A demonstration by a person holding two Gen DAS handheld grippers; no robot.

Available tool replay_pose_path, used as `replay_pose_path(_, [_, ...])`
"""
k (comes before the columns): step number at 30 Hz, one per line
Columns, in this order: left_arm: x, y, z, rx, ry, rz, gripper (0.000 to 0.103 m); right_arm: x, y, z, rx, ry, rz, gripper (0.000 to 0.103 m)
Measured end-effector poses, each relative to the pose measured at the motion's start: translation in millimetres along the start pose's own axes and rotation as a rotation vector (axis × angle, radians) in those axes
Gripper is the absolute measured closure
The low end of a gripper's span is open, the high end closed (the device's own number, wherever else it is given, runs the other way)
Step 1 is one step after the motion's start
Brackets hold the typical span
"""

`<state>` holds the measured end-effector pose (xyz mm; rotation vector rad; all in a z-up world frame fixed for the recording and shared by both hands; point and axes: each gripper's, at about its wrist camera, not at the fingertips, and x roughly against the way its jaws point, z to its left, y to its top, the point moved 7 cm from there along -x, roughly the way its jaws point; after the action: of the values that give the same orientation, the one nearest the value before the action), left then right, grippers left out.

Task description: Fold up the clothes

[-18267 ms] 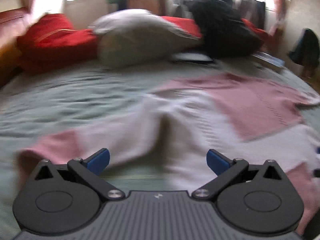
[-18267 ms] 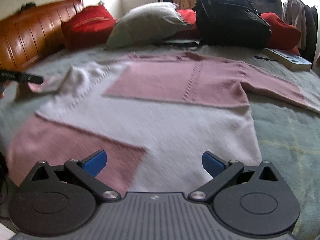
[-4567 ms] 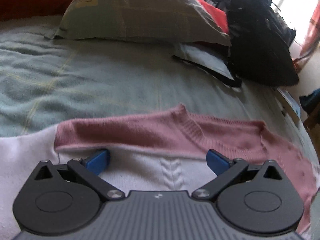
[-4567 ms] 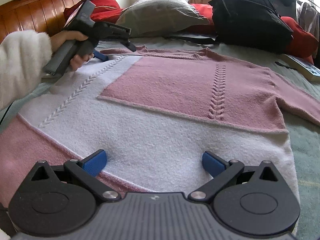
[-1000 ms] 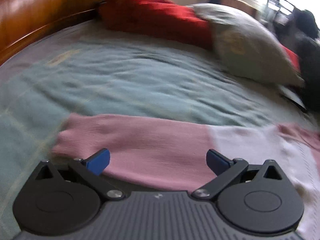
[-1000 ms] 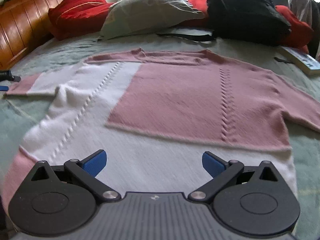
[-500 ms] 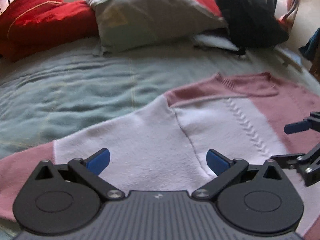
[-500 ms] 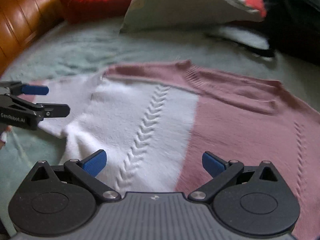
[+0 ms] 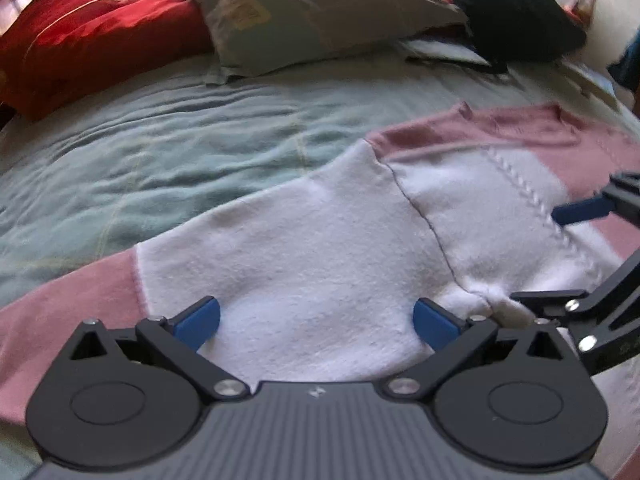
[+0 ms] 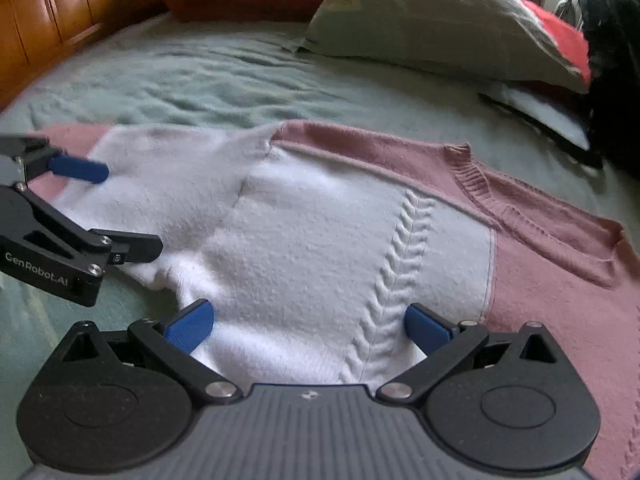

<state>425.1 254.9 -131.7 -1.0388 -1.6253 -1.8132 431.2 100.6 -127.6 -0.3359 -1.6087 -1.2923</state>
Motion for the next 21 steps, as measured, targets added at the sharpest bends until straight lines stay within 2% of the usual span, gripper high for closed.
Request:
replay_pose_path(2, [3, 12, -2, 0.051, -0.061, -0.020, 0.001, 9, 5, -20, -0.050, 0.000, -0.008, 0.000])
replay_pose_path(7, [-9, 43, -24, 0.174, -0.208, -0.011, 0.001, 33, -11, -73, -0.096, -0.114, -0.020, 0.000])
replay_pose_path(10, [-14, 59, -58, 0.173, -0.329, -0.030, 0.001, 51, -36, -99, -0.113, -0.156, -0.018, 0.000])
replay_pose_path(11, [-17, 64, -69, 0.163, -0.345, -0.033, 0.001, 58, -46, -106, -0.121, -0.167, -0.018, 0.000])
replay_pose_path(14, [-39, 74, -90, 0.135, -0.294, 0.008, 0.001, 75, -74, -122, -0.142, -0.167, -0.011, 0.000])
replay_pose_path(16, [-59, 77, -93, 0.158, -0.282, 0.033, 0.001, 90, -94, -131, -0.160, -0.181, -0.021, 0.000])
replay_pose_path(21, [-81, 88, -90, 0.193, -0.257, 0.017, 0.001, 128, -143, -153, -0.233, -0.234, -0.066, 0.000])
